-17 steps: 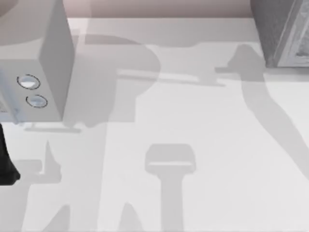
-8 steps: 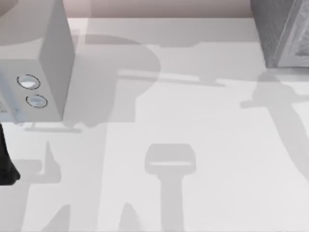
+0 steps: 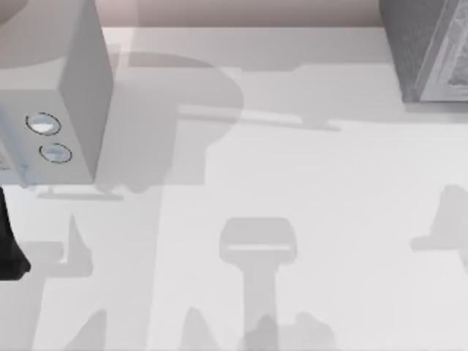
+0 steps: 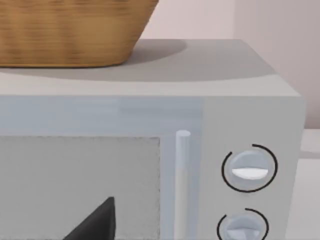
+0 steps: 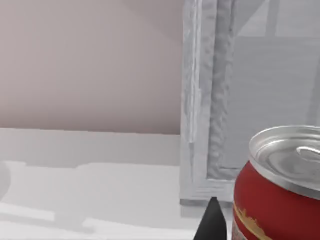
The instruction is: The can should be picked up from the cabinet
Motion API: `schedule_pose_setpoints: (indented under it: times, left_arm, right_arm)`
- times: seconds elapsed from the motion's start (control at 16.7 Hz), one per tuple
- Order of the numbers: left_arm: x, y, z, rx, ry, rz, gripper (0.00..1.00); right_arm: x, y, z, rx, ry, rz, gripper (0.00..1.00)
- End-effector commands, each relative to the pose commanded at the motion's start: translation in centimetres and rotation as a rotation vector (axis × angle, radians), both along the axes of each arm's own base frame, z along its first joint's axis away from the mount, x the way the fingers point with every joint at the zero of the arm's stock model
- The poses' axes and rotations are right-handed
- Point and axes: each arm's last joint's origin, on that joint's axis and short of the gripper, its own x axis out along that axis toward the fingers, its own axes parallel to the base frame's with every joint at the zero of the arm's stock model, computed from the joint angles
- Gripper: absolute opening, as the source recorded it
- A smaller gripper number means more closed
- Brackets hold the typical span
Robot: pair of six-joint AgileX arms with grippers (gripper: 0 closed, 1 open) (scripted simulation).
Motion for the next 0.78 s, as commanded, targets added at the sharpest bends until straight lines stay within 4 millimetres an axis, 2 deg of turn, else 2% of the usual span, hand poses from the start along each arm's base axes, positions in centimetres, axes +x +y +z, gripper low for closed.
schedule_pose_setpoints:
  times: [0.18, 0.36, 0.48, 0.78]
  left_arm:
    - [0.0, 0.0, 0.0, 0.0, 0.0, 0.0, 1.0]
    - [0.0, 0.0, 0.0, 0.0, 0.0, 0.0, 1.0]
    - [0.0, 0.0, 0.0, 0.0, 0.0, 0.0, 1.0]
    - [0.0, 0.0, 0.0, 0.0, 0.0, 0.0, 1.0]
  right_arm:
    - [-0.6, -0.7, -5.1, -0.001, -0.039, -0.042, 0.0]
    - [-0.7, -1.1, -7.9, -0.005, -0.072, -0.079, 0.0]
    - [-0.7, -1.1, -8.5, -0.006, -0.08, -0.089, 0.0]
    - [-0.7, -1.1, -8.6, -0.005, -0.071, -0.085, 0.0]
